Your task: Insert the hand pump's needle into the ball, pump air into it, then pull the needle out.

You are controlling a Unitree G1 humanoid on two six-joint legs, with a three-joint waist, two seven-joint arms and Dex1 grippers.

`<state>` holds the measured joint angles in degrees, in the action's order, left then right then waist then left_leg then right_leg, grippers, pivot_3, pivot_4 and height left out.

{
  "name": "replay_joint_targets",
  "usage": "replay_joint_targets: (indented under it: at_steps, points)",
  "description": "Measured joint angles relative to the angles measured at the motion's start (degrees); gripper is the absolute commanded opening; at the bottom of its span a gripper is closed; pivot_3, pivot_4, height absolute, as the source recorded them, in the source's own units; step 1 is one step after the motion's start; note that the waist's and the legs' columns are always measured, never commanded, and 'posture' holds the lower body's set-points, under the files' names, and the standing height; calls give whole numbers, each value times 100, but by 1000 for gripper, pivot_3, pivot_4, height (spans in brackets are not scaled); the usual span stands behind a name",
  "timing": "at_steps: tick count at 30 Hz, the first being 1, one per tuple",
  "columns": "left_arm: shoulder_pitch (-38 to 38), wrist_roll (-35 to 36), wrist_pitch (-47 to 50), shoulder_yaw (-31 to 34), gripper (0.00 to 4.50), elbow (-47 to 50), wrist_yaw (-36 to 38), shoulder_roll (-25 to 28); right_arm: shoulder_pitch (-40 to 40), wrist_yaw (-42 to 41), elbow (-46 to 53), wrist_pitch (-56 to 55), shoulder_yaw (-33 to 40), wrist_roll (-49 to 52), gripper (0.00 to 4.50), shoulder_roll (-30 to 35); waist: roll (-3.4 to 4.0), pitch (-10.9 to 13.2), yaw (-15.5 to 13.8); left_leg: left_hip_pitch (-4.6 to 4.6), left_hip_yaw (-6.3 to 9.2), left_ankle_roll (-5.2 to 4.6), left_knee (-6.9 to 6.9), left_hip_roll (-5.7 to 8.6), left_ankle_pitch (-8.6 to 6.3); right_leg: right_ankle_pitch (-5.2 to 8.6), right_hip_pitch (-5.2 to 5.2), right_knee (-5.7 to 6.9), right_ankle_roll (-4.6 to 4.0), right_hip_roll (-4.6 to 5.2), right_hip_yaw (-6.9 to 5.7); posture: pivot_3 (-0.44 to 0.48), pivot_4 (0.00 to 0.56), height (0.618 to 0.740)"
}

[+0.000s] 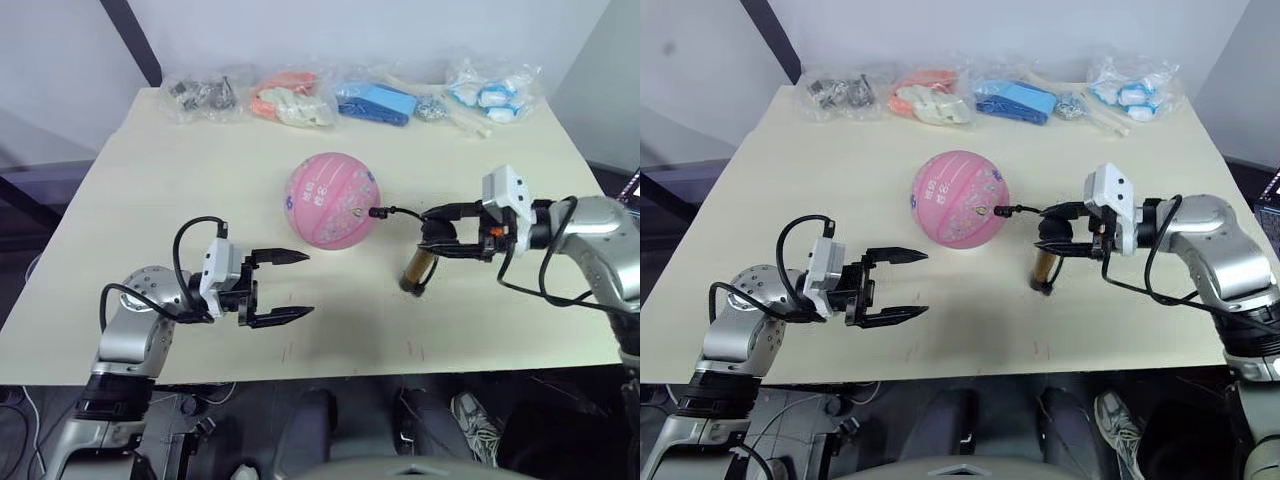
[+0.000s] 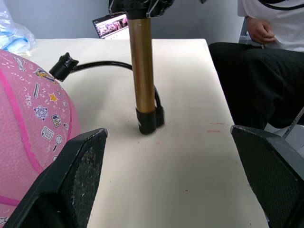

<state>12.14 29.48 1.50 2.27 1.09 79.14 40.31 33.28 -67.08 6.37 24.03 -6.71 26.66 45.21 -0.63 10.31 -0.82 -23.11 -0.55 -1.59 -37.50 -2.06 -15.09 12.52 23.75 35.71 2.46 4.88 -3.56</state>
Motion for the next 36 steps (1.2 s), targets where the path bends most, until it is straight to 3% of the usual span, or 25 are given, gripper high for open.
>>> replay_joint_targets:
  at_steps: [26, 36]
  points:
    - [146, 180, 61, 192, 4428, -32, 244, 62, 607, -872, -419, -354, -109, -1036, 2092, 741, -9, 7, 11, 7, -38, 7, -9, -1, 2, -2, 7, 11, 3, -2, 33, 0, 150, 740]
    - [176, 220, 70, 203, 4428, -37, 310, 62, 540, -712, 64, -749, -842, -1783, 2092, 279, -9, 7, 18, 7, -40, 8, -34, -4, 3, -4, 6, 25, 4, -7, 37, 0, 150, 740]
